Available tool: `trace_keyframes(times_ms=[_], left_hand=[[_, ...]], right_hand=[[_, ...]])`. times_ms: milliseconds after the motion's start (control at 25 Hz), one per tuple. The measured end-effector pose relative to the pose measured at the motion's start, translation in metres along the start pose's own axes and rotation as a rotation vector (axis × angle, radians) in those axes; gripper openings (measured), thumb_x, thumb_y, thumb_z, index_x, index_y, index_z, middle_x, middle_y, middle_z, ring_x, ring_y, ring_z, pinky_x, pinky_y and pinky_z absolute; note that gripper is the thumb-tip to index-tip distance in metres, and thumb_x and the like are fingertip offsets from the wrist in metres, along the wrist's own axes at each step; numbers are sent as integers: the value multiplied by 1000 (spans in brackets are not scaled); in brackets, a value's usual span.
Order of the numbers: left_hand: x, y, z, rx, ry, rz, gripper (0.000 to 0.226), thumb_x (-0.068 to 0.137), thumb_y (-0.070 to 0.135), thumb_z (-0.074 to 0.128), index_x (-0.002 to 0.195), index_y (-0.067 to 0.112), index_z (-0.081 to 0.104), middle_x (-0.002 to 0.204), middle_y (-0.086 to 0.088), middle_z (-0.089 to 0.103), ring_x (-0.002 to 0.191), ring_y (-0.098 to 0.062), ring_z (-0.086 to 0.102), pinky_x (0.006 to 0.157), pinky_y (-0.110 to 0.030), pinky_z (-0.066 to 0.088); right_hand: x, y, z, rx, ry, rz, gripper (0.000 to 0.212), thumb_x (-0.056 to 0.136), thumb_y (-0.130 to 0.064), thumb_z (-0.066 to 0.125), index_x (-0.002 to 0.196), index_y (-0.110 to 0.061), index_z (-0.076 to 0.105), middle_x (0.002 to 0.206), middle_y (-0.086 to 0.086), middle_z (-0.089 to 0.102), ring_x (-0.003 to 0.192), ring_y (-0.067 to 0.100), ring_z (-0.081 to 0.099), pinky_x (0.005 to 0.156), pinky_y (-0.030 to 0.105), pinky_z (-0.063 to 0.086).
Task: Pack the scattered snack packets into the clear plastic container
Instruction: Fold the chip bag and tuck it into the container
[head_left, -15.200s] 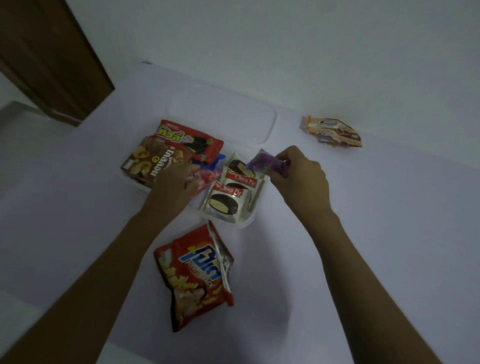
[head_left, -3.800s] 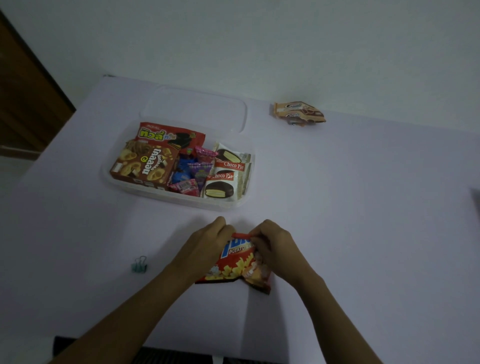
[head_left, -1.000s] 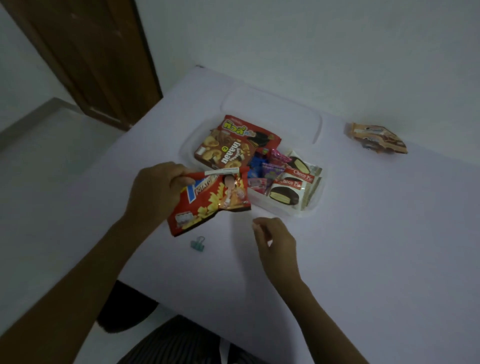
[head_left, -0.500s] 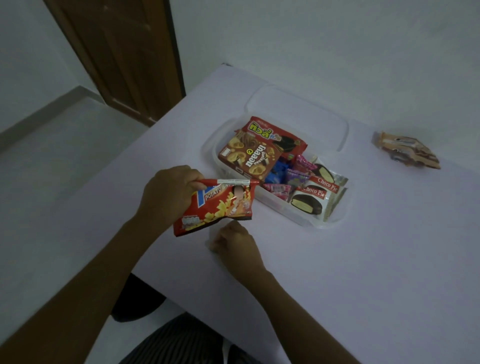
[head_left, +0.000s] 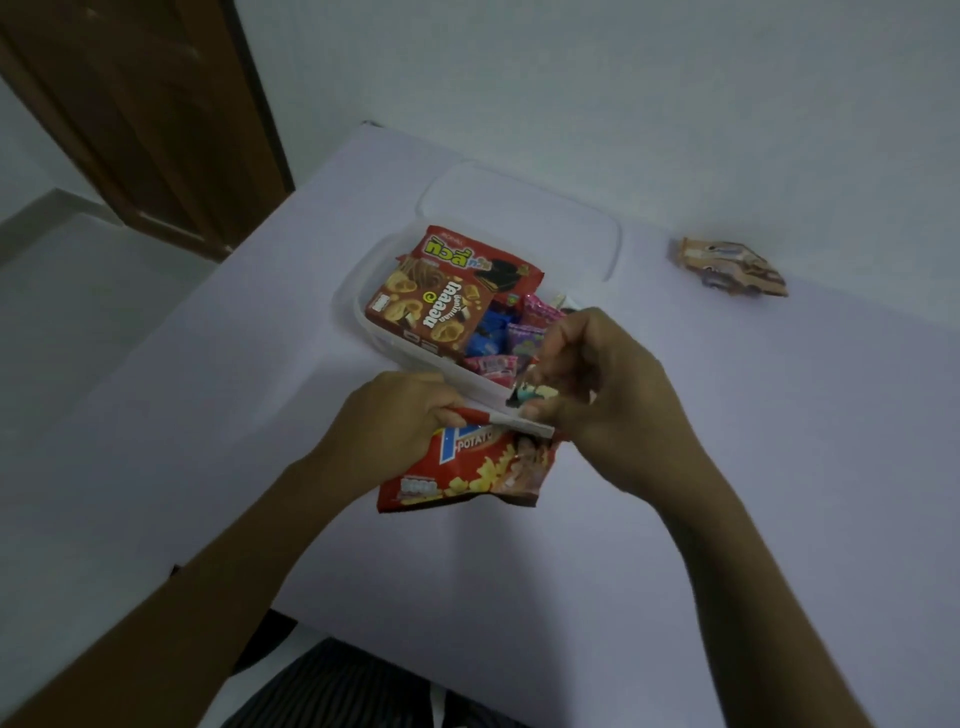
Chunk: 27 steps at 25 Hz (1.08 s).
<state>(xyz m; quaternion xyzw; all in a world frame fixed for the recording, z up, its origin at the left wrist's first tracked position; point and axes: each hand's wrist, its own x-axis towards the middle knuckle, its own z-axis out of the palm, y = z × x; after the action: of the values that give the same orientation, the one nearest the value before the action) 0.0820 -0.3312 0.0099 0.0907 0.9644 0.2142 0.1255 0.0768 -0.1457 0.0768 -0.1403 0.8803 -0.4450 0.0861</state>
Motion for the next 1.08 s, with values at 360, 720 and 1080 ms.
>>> trace_keyframes(times_ms=[360, 720, 1080], left_hand=[[25, 29, 21, 217, -65, 165, 49, 88, 34, 57, 134, 19, 47, 134, -3, 54, 119, -15, 54, 98, -29, 45], [29, 32, 27, 208, -34, 241, 41, 88, 30, 59, 126, 17, 56, 127, -2, 60, 112, -15, 59, 93, -30, 49], [27, 39, 27, 23, 55, 253, 30, 89, 22, 58, 116, 10, 64, 116, -9, 66, 101, -19, 64, 87, -34, 54]], right_hand=[[17, 36, 4, -231, -11, 62, 39, 72, 8, 69, 66, -18, 41, 74, -3, 56, 81, 24, 63, 58, 18, 49], [22, 44, -1, -242, -98, 127, 41, 69, 2, 74, 62, -18, 39, 74, 9, 62, 79, 28, 67, 71, 33, 56], [21, 51, -5, -273, -111, 138, 42, 69, 0, 75, 59, -21, 40, 78, 10, 64, 80, 28, 66, 68, 27, 54]])
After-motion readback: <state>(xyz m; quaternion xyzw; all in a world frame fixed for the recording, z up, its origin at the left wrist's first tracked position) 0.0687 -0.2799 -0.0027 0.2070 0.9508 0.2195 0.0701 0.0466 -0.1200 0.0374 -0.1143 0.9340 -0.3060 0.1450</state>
